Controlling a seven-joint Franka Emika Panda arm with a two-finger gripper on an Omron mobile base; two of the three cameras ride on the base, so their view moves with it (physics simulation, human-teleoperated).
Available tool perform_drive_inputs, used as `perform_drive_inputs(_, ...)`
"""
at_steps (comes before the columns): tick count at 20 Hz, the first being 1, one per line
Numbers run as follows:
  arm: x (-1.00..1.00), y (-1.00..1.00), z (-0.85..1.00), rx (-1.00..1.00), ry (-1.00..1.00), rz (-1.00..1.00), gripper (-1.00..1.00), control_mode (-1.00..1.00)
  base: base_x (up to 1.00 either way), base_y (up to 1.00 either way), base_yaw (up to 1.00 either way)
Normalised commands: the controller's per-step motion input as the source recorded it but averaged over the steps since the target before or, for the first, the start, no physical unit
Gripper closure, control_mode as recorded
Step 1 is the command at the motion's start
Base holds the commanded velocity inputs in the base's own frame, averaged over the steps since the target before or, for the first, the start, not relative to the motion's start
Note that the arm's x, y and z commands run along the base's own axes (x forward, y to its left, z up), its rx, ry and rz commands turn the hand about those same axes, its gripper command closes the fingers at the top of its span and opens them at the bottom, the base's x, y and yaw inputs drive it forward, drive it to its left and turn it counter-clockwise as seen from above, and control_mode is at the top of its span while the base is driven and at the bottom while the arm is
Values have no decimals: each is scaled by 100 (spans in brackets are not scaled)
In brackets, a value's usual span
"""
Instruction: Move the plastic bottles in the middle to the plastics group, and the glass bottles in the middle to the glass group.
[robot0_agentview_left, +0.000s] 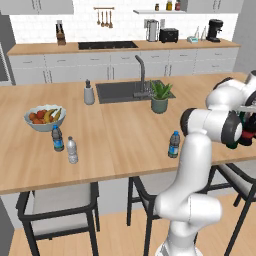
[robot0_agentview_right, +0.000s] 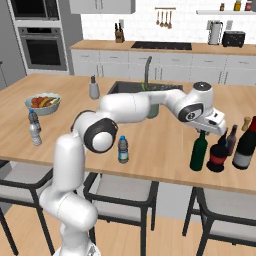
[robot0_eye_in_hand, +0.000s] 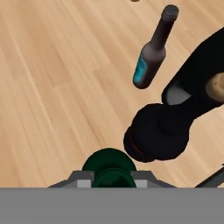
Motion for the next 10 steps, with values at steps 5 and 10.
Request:
perform_drive_inputs(5,8,-5,-22,0,-7,0,100,-100,0,0,0)
perform_drive_inputs(10,-4,9,-43,0,0,0,100,-100,0,0,0)
